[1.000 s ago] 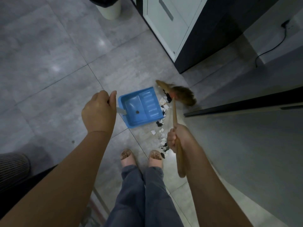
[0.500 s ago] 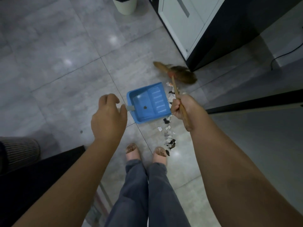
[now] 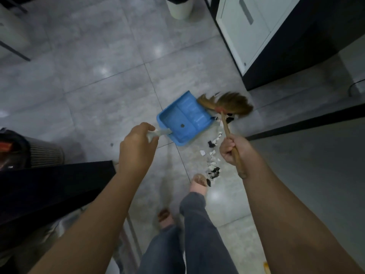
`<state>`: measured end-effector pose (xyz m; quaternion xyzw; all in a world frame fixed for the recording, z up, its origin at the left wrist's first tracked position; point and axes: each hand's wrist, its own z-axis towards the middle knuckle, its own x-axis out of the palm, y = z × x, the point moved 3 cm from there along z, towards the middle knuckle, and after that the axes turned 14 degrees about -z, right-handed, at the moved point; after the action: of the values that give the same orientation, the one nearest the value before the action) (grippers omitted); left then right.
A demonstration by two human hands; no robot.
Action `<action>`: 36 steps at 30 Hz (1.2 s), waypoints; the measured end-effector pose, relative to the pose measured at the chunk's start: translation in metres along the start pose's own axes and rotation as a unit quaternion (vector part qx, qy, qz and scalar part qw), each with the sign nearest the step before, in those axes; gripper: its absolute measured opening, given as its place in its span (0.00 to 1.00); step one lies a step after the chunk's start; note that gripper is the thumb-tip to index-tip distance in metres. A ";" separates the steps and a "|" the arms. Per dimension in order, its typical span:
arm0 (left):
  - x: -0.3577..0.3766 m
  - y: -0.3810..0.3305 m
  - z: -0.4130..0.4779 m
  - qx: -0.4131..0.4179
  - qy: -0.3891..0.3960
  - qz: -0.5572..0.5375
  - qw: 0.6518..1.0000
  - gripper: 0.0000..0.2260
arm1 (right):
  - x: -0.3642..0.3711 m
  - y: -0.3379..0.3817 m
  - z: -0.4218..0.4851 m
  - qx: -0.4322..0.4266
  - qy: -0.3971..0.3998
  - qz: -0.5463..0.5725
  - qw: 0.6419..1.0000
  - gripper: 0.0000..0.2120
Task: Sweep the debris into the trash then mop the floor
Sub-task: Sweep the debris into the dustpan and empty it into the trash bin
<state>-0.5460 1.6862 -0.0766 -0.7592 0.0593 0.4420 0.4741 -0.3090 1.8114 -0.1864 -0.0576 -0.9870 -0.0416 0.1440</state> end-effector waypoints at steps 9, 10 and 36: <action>-0.033 0.059 -0.063 -0.019 -0.051 0.005 0.999 0.05 | -0.017 -0.099 -0.006 0.006 -0.009 -0.049 0.999 0.22; -0.038 0.064 -0.073 -0.017 -0.051 0.003 0.999 0.04 | -0.019 -0.114 -0.009 0.013 -0.012 -0.055 0.998 0.22; -0.050 0.076 -0.259 -0.058 -0.042 0.028 0.997 0.03 | -0.089 -0.219 -0.091 -0.056 -0.038 -0.103 0.992 0.17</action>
<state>-0.4559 1.4288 -0.0491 -0.7644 0.0346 0.4889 0.4189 -0.2267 1.5764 -0.1395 0.0345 -0.9886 -0.1091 0.0983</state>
